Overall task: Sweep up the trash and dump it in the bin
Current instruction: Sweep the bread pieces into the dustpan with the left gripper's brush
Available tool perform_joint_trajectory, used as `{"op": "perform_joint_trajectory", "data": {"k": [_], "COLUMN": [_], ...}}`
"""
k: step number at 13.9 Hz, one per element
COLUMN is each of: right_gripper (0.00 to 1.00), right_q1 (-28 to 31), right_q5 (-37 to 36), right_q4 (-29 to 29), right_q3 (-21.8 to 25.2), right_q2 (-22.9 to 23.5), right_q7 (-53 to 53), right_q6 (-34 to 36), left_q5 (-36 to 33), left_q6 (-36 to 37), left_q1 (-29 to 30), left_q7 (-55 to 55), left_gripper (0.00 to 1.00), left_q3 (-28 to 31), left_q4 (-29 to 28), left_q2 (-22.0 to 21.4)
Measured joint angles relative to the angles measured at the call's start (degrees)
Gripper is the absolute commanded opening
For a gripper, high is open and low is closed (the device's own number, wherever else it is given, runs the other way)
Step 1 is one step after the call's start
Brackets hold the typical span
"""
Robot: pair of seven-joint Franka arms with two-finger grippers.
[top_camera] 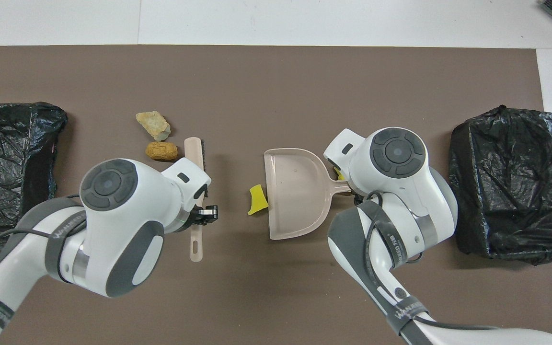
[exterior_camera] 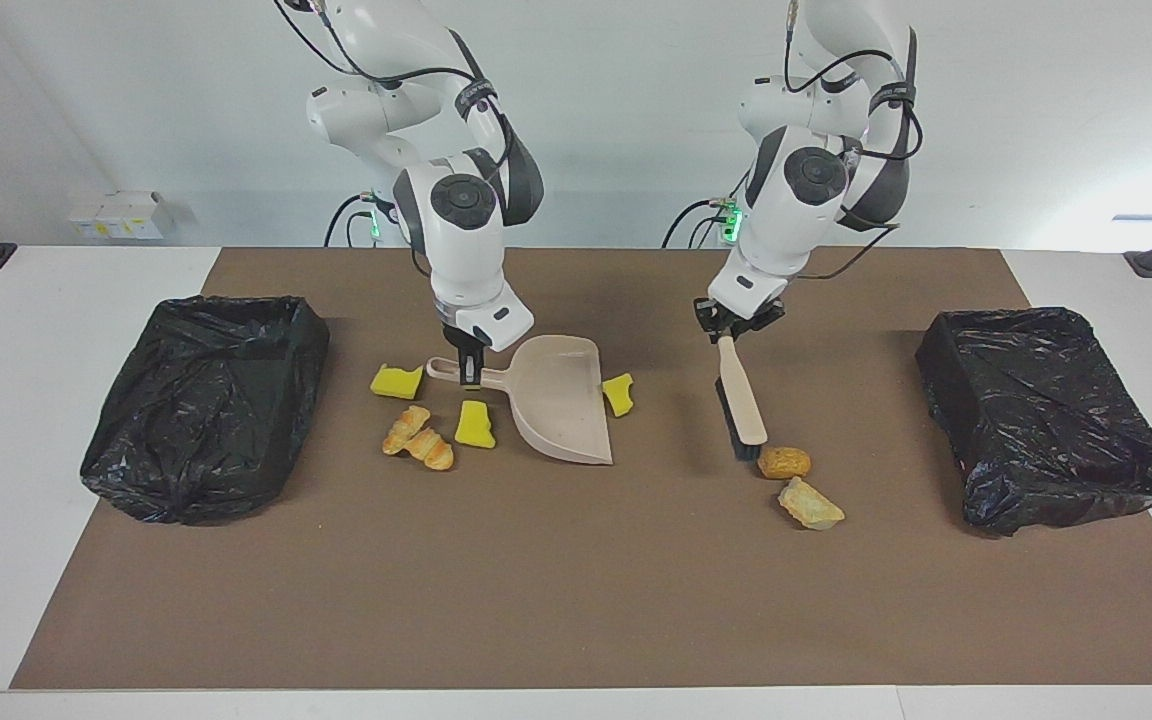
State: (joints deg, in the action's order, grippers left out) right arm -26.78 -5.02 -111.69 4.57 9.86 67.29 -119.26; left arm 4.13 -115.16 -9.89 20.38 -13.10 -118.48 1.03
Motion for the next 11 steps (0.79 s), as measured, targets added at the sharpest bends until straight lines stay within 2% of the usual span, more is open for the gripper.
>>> {"op": "perform_joint_trajectory", "data": {"k": [4,6,9,11], "right_gripper": [0.0,0.0,0.0,0.0], "right_q1": [0.0,0.0,0.0,0.0], "right_q5": [0.0,0.0,0.0,0.0], "right_q4": [-0.12,-0.12,-0.14,-0.15], "right_q3": [0.0,0.0,0.0,0.0], "right_q2": [0.0,-0.01,-0.03,-0.03], "right_q7": [-0.47,-0.5,-0.52,-0.53], "right_q6": [0.0,0.0,0.0,0.0], "left_q5": [-3.16,-4.98,-7.48,-7.53], "left_q6": [0.78,0.22,-1.58,-2.96], "left_q1": [9.26,12.9,14.45,14.7], "left_q7": [-11.24,-14.71,-15.65,-16.43], "left_gripper": [0.0,0.0,0.0,0.0], "left_q3": [0.07,0.17,0.12,-0.09], "left_q4": [4.92,7.59,11.75,12.27], "left_q2": [4.48,8.11,14.1,15.81]}}
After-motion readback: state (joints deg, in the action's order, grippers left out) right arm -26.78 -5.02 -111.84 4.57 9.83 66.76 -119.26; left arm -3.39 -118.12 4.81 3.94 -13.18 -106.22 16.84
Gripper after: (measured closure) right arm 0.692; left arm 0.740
